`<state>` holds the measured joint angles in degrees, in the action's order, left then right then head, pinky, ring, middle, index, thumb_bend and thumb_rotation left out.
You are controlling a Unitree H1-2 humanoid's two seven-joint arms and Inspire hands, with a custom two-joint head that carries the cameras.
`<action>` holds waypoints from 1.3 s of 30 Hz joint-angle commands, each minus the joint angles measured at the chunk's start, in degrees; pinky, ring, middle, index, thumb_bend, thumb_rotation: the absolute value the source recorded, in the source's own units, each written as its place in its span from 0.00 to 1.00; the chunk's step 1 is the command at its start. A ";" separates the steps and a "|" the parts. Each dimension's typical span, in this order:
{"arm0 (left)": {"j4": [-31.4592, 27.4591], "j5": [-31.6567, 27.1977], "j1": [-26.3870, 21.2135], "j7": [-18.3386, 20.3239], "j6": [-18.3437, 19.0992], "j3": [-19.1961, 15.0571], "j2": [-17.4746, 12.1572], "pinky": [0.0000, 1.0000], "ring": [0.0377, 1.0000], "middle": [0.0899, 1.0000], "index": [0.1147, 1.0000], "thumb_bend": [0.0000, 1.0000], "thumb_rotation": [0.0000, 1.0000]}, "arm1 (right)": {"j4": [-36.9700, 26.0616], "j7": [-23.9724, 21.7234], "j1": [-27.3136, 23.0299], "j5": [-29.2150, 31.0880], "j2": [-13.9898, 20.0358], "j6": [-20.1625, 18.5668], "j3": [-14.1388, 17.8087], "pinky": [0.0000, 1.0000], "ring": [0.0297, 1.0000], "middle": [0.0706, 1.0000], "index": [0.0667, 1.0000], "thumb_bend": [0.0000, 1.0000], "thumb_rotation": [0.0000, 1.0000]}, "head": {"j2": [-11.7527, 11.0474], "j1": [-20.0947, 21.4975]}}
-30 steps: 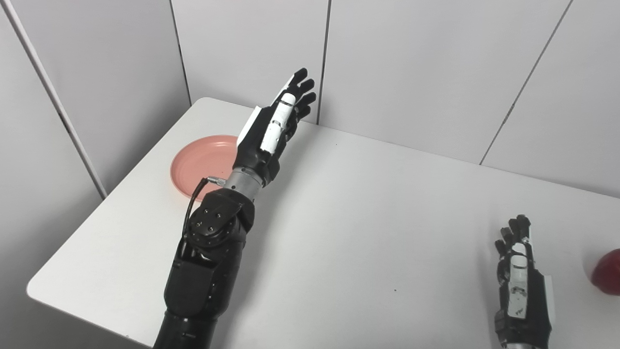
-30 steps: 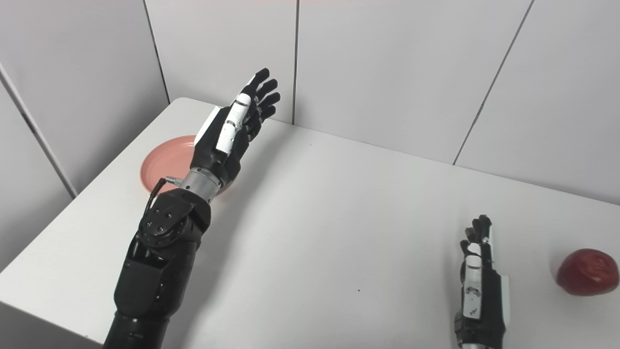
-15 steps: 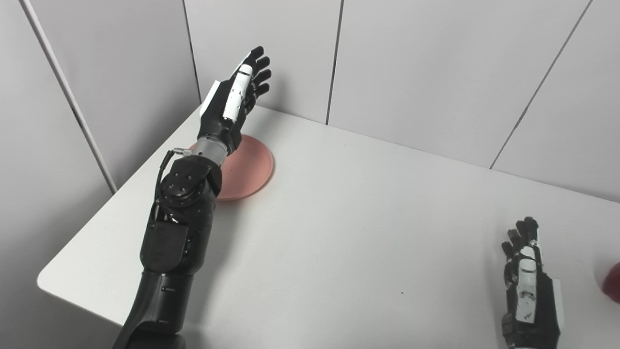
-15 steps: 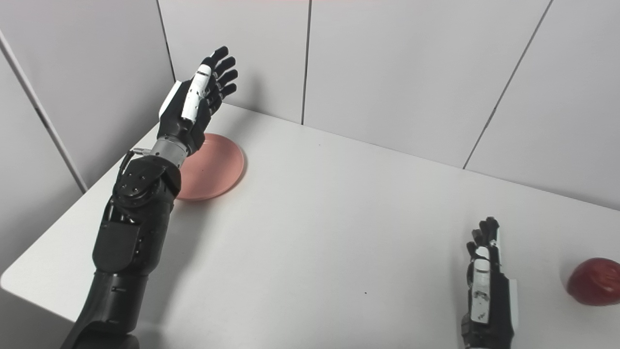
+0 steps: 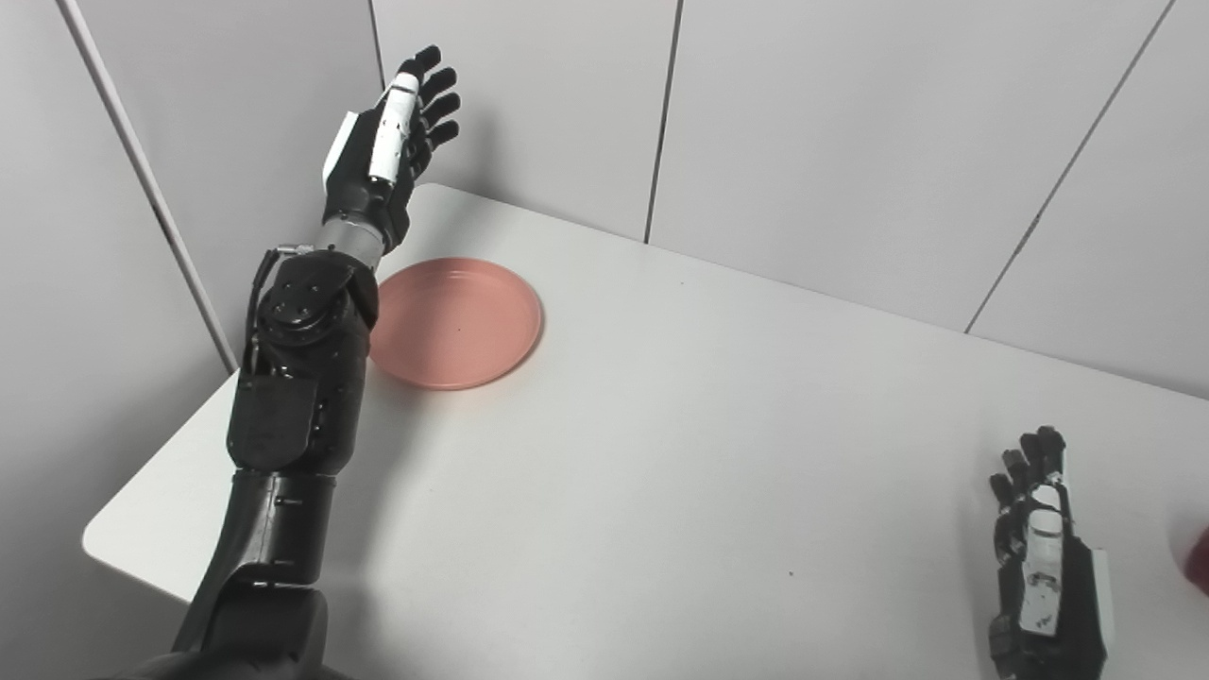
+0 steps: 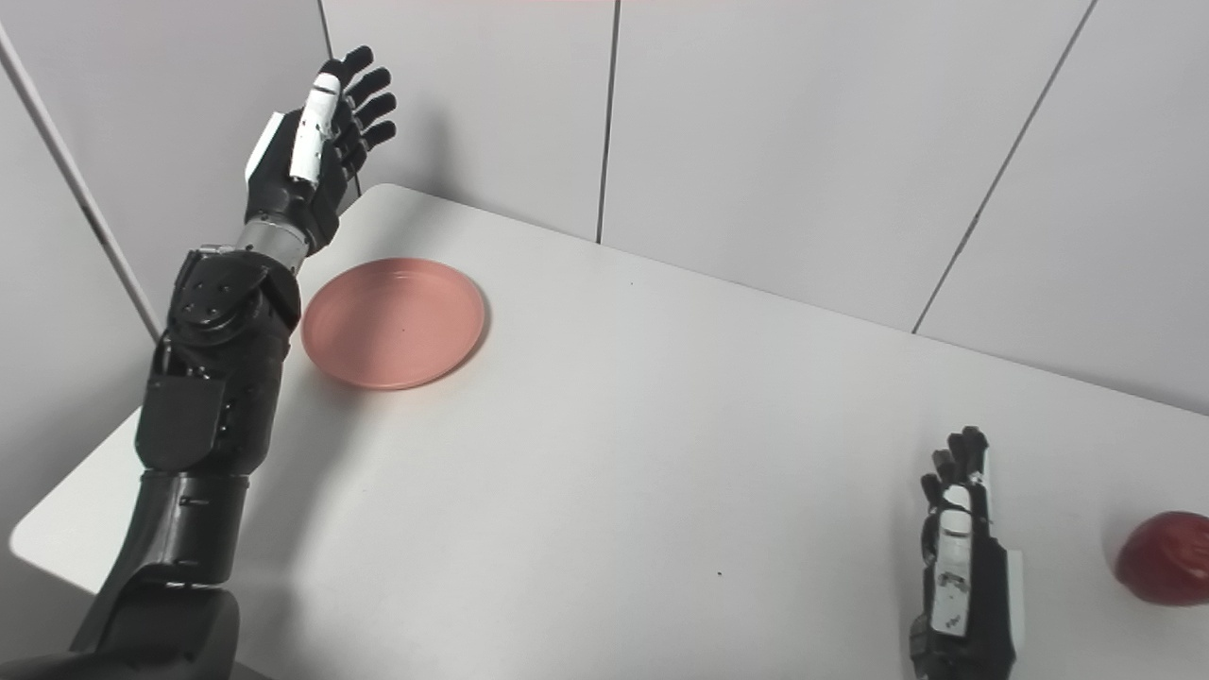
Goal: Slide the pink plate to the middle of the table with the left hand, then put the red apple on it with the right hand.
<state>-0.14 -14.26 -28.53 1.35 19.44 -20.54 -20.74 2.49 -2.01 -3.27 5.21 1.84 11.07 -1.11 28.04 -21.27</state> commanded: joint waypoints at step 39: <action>20.62 -3.69 -3.06 1.27 -7.21 -5.47 -9.18 0.88 0.87 0.86 0.85 0.33 1.00 | 3.84 -1.48 3.86 0.10 2.00 -0.34 0.97 1.00 1.00 1.00 1.00 0.15 1.00 | 0.82 -2.15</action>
<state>21.46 -17.26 -29.27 1.98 14.71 -25.65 -27.93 2.35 -2.84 -3.26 5.37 2.52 11.03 -1.01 28.74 -23.47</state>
